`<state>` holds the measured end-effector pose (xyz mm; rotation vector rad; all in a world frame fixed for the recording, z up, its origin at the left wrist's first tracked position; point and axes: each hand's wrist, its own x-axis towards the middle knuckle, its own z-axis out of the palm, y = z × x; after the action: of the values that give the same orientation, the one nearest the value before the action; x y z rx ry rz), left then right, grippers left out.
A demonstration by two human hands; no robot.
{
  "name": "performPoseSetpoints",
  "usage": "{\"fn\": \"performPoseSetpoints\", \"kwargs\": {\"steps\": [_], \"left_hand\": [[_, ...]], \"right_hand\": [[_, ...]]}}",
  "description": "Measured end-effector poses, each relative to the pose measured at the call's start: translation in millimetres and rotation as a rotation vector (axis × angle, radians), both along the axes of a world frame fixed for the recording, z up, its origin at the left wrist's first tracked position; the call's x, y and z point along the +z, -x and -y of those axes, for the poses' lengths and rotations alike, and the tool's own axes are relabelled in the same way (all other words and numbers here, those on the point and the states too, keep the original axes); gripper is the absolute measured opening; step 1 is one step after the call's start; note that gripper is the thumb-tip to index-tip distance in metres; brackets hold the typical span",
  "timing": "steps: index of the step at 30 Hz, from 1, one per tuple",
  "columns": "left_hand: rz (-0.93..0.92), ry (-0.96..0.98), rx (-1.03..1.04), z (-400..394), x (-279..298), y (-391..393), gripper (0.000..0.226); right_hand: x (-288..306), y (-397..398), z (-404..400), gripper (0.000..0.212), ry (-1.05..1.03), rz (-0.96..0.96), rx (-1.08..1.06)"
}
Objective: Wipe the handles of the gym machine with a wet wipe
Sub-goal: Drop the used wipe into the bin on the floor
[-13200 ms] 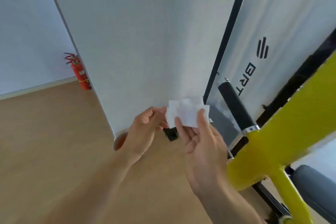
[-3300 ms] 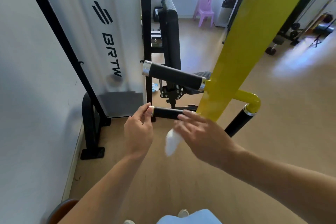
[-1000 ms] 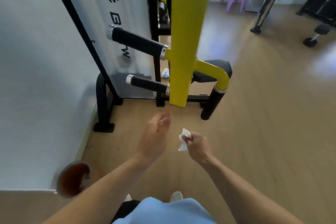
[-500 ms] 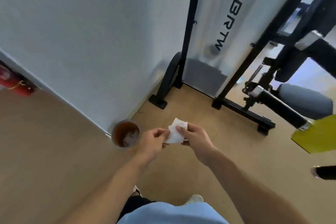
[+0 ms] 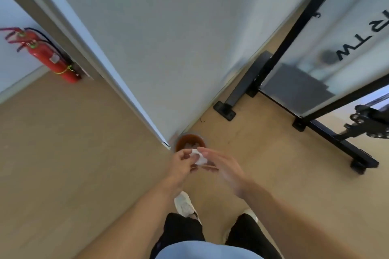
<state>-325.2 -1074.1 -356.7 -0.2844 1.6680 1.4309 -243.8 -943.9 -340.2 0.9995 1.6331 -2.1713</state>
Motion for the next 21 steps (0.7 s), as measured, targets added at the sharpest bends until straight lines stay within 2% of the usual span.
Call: {"fn": "performPoseSetpoints", "kwargs": {"steps": [4, 6, 11, 14, 16, 21], "left_hand": [[-0.044, 0.054, -0.056, 10, -21, 25, 0.019], [-0.051, 0.076, -0.064, 10, -32, 34, 0.015], [-0.016, 0.158, -0.042, 7, -79, 58, 0.019], [-0.075, 0.237, -0.079, 5, -131, 70, 0.025], [-0.097, 0.28, -0.1, 2, -169, 76, 0.028], [-0.115, 0.326, -0.15, -2, -267, 88, 0.031]], "right_hand": [[-39, 30, 7, 0.037, 0.083, 0.122, -0.143], [-55, 43, 9, 0.031, 0.083, 0.187, -0.136], [-120, 76, -4, 0.011, -0.084, 0.335, -0.181], [-193, 88, -11, 0.003, -0.122, 0.443, -0.177], [-247, 92, -13, 0.01, -0.12, 0.497, -0.137], [-434, 92, -13, 0.015, -0.187, 0.567, -0.125]]}}
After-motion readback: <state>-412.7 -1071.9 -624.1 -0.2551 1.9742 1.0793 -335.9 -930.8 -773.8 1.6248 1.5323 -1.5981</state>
